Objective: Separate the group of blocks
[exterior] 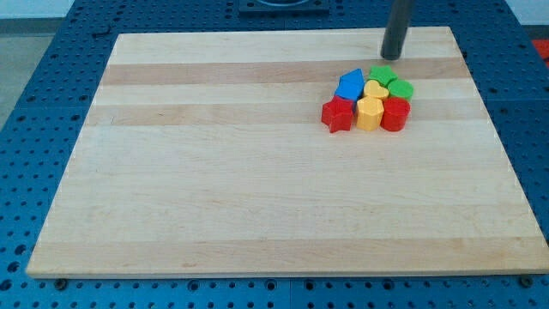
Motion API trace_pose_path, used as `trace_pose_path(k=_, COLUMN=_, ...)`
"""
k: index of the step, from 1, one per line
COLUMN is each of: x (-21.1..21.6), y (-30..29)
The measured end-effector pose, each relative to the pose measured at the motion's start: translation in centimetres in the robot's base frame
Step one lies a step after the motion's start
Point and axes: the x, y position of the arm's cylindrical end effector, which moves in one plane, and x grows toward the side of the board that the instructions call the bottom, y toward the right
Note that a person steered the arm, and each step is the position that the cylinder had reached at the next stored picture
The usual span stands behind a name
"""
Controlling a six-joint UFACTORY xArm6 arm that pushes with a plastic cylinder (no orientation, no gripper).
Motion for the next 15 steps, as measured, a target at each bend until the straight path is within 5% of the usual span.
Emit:
trace_pose_path(k=6, x=5.4, y=-5.2)
trace_pose_path(k=11, x=10.8, y=-3.4)
trace_pose_path(k=15, x=11.6, y=-8.4)
